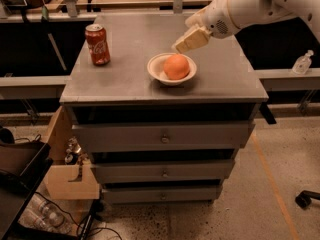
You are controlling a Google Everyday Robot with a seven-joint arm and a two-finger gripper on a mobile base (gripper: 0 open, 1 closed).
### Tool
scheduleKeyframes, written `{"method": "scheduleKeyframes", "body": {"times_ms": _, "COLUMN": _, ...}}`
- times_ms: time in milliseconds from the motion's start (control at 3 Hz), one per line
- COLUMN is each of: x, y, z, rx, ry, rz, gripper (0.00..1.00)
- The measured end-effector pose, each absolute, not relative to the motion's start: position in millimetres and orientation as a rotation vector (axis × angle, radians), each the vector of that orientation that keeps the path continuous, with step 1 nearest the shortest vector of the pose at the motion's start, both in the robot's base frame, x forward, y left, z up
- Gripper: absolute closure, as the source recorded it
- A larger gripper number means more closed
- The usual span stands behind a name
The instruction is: Pick orange from paper bowl and place on counter
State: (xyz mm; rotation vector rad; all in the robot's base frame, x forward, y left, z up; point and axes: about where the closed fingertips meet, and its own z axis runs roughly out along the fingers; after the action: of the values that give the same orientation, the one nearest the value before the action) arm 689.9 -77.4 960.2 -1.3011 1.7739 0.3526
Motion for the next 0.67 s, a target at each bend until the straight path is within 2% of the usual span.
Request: {"method": "scheduleKeyframes", "body": {"times_ms": 667, "x": 681.2, "y": -67.3, "z": 918.3, "rx": -1.286, "ry": 1.789, "rz": 0.499, "gripper": 0.26}}
